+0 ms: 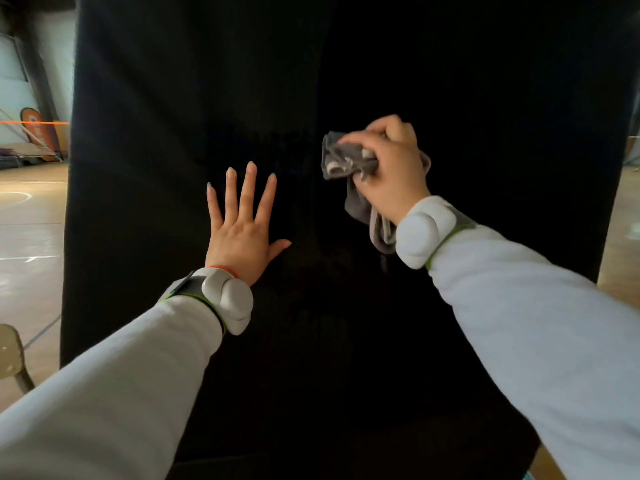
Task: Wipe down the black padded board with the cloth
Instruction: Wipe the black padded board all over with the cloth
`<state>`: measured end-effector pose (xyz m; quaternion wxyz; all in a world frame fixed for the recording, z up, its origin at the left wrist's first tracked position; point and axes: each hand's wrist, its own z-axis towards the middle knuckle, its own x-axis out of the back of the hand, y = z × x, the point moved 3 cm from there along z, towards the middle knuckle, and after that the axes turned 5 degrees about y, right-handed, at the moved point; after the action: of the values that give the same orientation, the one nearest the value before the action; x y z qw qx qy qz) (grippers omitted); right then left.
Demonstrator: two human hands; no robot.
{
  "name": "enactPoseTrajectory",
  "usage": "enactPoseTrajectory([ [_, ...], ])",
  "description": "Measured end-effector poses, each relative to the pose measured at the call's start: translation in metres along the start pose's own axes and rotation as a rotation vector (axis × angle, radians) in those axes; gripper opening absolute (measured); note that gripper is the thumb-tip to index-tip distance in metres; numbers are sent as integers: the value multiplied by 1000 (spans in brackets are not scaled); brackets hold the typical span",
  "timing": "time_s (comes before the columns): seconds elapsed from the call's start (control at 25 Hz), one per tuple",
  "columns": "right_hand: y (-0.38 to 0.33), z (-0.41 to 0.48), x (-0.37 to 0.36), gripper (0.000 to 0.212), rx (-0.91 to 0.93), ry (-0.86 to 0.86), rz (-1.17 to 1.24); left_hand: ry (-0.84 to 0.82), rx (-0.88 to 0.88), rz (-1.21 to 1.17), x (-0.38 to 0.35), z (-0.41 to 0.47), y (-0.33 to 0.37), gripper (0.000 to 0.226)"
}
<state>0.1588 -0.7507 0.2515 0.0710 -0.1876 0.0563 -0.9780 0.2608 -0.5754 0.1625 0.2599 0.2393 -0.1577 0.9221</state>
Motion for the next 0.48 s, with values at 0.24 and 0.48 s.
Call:
enactPoseTrajectory([
  [0.24, 1, -51, -38, 35, 117, -105, 5, 16, -43, -19, 3, -4, -1, 97],
  [0.48, 8, -110, -49, 39, 194, -341, -21, -70, -27, -12, 7, -4, 0, 109],
])
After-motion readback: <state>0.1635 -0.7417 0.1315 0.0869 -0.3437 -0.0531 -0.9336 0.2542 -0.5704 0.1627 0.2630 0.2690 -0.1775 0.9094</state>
